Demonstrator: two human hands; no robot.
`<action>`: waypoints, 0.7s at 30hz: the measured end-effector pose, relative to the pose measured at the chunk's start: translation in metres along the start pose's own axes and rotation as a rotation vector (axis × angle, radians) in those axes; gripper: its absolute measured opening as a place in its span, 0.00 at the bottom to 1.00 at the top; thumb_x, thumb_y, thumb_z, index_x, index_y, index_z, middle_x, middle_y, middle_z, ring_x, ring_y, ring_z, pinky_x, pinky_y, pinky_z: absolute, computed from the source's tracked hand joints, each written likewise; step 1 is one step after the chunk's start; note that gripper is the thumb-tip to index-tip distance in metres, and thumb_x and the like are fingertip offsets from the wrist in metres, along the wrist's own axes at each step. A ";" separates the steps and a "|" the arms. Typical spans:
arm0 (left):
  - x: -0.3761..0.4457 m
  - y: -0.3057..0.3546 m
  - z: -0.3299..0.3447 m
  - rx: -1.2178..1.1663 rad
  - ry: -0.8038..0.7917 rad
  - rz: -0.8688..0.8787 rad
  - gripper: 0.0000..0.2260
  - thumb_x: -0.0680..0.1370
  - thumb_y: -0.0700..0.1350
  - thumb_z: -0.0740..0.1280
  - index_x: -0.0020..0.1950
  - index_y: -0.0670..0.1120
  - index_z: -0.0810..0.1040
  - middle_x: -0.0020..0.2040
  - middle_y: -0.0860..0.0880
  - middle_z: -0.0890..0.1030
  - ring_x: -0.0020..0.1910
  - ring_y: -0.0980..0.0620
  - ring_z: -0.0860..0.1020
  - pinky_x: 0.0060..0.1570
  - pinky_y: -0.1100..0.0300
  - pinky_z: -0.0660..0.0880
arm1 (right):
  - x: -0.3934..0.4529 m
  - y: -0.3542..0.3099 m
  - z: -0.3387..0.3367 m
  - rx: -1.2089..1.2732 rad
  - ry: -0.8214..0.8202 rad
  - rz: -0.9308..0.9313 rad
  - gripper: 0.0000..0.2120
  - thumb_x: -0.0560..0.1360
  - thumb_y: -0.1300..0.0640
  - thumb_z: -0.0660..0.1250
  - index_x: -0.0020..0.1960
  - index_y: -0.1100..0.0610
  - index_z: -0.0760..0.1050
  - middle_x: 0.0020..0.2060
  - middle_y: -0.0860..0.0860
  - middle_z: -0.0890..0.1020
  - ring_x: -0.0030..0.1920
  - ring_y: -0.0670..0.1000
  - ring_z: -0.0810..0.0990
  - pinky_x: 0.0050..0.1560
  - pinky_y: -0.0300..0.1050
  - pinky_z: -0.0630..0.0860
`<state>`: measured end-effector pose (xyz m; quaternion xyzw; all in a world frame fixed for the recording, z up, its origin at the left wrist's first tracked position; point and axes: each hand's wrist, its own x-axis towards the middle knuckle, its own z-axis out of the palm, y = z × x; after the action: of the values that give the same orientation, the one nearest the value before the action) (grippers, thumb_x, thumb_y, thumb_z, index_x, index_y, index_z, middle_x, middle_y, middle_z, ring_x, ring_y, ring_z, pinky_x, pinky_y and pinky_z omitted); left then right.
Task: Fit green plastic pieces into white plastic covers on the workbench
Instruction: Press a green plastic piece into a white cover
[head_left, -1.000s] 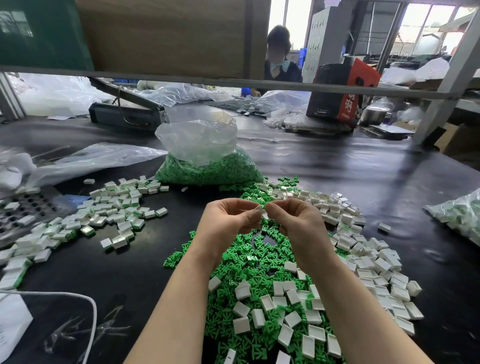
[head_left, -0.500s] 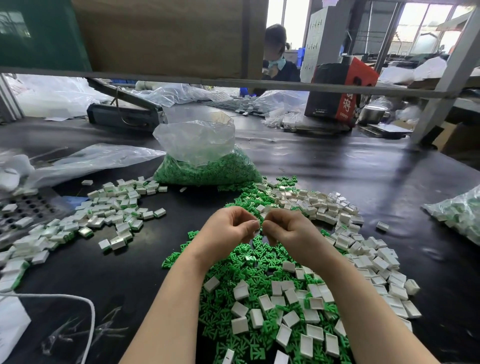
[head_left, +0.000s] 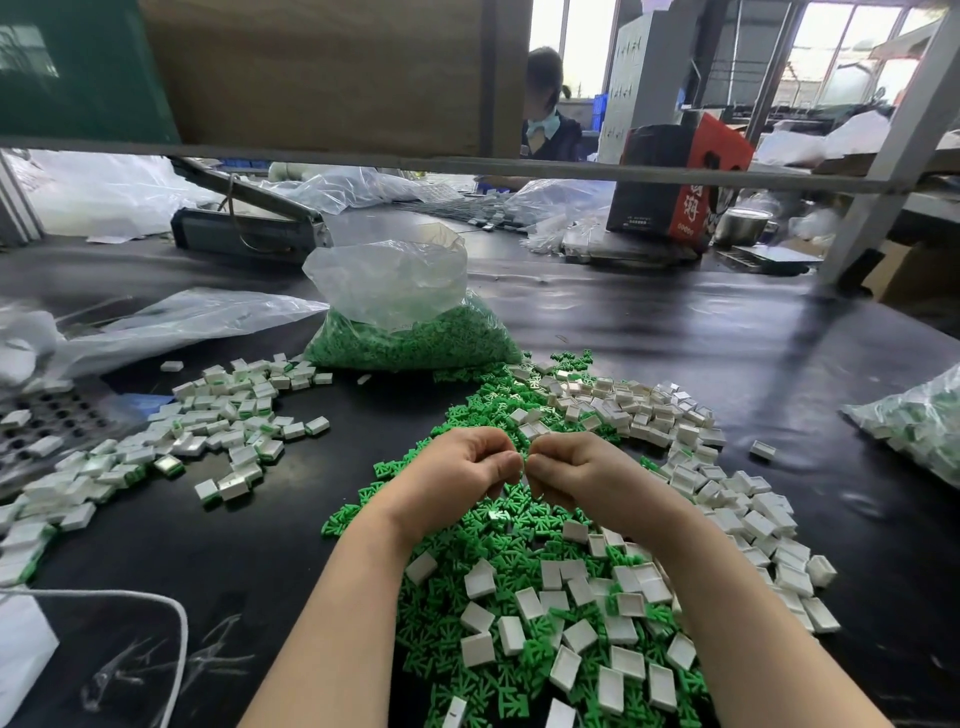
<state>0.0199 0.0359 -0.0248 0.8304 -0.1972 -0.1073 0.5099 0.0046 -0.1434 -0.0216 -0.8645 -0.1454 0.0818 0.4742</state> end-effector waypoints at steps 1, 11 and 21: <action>0.000 0.001 0.000 0.008 0.006 0.004 0.10 0.81 0.43 0.65 0.40 0.47 0.78 0.39 0.42 0.80 0.35 0.51 0.71 0.39 0.57 0.68 | 0.000 0.000 0.000 0.000 -0.001 -0.006 0.15 0.81 0.58 0.62 0.35 0.54 0.74 0.28 0.49 0.71 0.32 0.50 0.67 0.37 0.47 0.64; -0.001 0.003 -0.003 0.078 0.040 0.059 0.07 0.80 0.41 0.65 0.43 0.42 0.79 0.29 0.52 0.71 0.30 0.54 0.65 0.33 0.60 0.63 | -0.001 -0.004 0.000 -0.109 0.026 -0.077 0.14 0.80 0.59 0.63 0.35 0.53 0.73 0.28 0.47 0.69 0.29 0.44 0.65 0.33 0.42 0.63; 0.000 -0.001 -0.005 0.133 0.078 0.102 0.08 0.79 0.42 0.67 0.40 0.48 0.79 0.28 0.55 0.70 0.29 0.55 0.65 0.31 0.60 0.63 | -0.002 -0.005 0.003 -0.174 0.077 -0.131 0.10 0.80 0.60 0.64 0.39 0.58 0.74 0.27 0.44 0.69 0.29 0.42 0.65 0.32 0.39 0.63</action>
<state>0.0217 0.0403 -0.0239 0.8550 -0.2257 -0.0354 0.4657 0.0015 -0.1395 -0.0192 -0.8936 -0.1901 0.0046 0.4067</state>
